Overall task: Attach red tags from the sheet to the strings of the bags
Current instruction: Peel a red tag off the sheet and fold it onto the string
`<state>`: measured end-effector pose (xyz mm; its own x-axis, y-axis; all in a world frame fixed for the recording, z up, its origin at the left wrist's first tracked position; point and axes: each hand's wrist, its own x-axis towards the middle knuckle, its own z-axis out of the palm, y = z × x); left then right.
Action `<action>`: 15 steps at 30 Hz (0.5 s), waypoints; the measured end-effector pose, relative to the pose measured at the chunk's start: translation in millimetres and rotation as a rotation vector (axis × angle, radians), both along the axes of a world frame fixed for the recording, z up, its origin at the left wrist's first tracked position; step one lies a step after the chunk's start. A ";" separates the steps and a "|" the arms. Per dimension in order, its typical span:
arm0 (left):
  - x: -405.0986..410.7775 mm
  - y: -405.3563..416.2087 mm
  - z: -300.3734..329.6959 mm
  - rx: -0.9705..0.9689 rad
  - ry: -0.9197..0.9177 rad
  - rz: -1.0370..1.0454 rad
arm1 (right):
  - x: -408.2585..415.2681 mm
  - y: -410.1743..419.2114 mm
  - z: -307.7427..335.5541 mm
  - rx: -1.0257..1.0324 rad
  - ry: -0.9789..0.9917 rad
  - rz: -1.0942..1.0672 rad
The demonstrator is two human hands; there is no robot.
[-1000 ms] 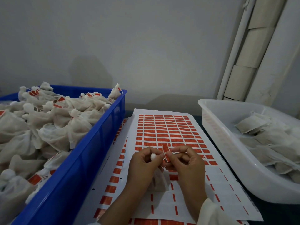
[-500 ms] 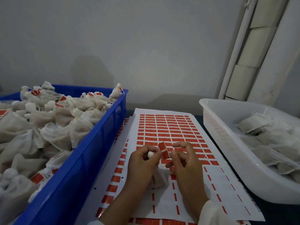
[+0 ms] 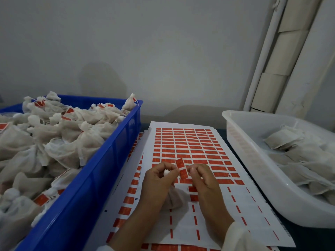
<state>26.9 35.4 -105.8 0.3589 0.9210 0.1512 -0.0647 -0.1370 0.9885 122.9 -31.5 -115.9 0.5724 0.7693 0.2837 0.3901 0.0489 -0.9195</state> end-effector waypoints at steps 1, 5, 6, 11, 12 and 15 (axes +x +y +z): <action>-0.3 0.2 -0.1 -0.001 -0.002 -0.003 | 0.1 0.6 -0.7 -0.013 0.007 0.019; -0.5 -0.5 -0.4 0.005 0.014 -0.014 | 1.5 1.0 -1.1 0.007 0.001 0.033; -0.5 -0.7 -0.5 0.010 0.020 -0.019 | 2.2 0.9 -1.0 0.024 0.001 0.022; -0.7 -2.3 -1.9 0.040 0.048 -0.040 | 3.6 1.5 -1.2 0.082 -0.041 -0.075; -0.7 -2.3 -2.4 0.046 0.052 -0.038 | 3.5 1.6 -1.3 0.091 -0.059 -0.092; -0.1 -2.2 -3.1 0.061 0.061 -0.032 | 3.4 1.6 -1.1 0.115 -0.115 -0.130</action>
<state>26.8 33.2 -108.9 0.3987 0.8986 0.1831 -0.0099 -0.1955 0.9807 126.3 -29.8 -117.0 0.6232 0.6501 0.4348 0.5022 0.0935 -0.8597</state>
